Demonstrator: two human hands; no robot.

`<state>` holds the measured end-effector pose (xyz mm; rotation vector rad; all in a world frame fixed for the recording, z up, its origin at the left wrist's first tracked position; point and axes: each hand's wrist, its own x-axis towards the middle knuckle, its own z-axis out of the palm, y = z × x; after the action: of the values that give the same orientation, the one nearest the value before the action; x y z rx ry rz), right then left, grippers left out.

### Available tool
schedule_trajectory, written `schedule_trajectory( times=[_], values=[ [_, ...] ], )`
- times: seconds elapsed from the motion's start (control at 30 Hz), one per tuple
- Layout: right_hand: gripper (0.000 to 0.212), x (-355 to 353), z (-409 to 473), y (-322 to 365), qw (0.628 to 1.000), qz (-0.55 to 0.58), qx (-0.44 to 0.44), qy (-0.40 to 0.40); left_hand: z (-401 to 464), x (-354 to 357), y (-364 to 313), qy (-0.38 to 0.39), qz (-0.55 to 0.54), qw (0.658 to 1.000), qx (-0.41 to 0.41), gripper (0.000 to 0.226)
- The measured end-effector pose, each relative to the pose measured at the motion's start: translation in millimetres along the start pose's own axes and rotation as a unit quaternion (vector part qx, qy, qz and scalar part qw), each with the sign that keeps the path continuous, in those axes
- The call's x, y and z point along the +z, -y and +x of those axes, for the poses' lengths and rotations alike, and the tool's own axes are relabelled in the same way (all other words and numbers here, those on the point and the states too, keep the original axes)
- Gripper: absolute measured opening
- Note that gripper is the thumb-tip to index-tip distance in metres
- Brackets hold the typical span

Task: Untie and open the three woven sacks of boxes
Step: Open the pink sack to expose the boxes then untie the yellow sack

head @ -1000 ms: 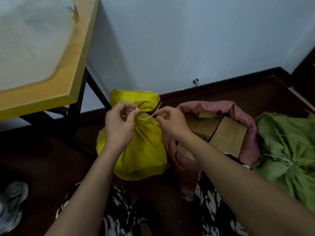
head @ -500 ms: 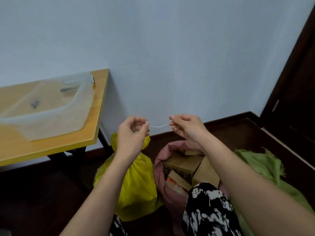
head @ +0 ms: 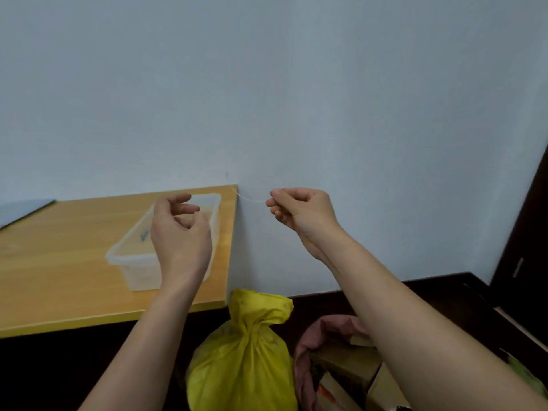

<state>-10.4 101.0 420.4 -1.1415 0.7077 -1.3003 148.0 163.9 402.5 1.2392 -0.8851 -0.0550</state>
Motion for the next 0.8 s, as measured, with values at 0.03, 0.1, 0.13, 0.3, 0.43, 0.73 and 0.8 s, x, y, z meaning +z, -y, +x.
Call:
schedule_trajectory(
  times=[0.03, 0.1, 0.13, 0.3, 0.43, 0.73, 0.8],
  values=[
    [0.009, 13, 3, 0, 1.000, -0.008, -0.002, 0.008, 7, -6, 0, -0.012, 0.006, 1.000, -0.007, 0.027],
    [0.010, 37, 11, -3, 1.000, -0.026, -0.004, 0.018, 20, -17, 2, -0.034, 0.018, 0.999, -0.017, 0.026],
    [0.011, 47, 15, -6, 0.999, -0.038, -0.003, 0.021, 25, -21, 4, -0.045, 0.026, 0.998, -0.019, 0.025],
    [0.031, 88, 33, -26, 0.990, -0.103, 0.049, 0.087, 39, -35, 13, -0.080, 0.042, 0.996, -0.025, 0.027],
    [0.046, 88, 37, -32, 0.984, -0.152, 0.044, 0.081, 33, -40, 16, -0.086, 0.042, 0.995, 0.003, 0.027],
    [0.029, -1, 34, -71, 0.988, -0.111, 0.107, -0.034, -13, 19, 20, 0.059, 0.053, 0.989, 0.129, 0.023],
    [0.027, -25, 35, -84, 0.984, -0.107, 0.128, -0.059, -32, 35, 28, 0.102, 0.059, 0.976, 0.181, 0.020]
  ],
)
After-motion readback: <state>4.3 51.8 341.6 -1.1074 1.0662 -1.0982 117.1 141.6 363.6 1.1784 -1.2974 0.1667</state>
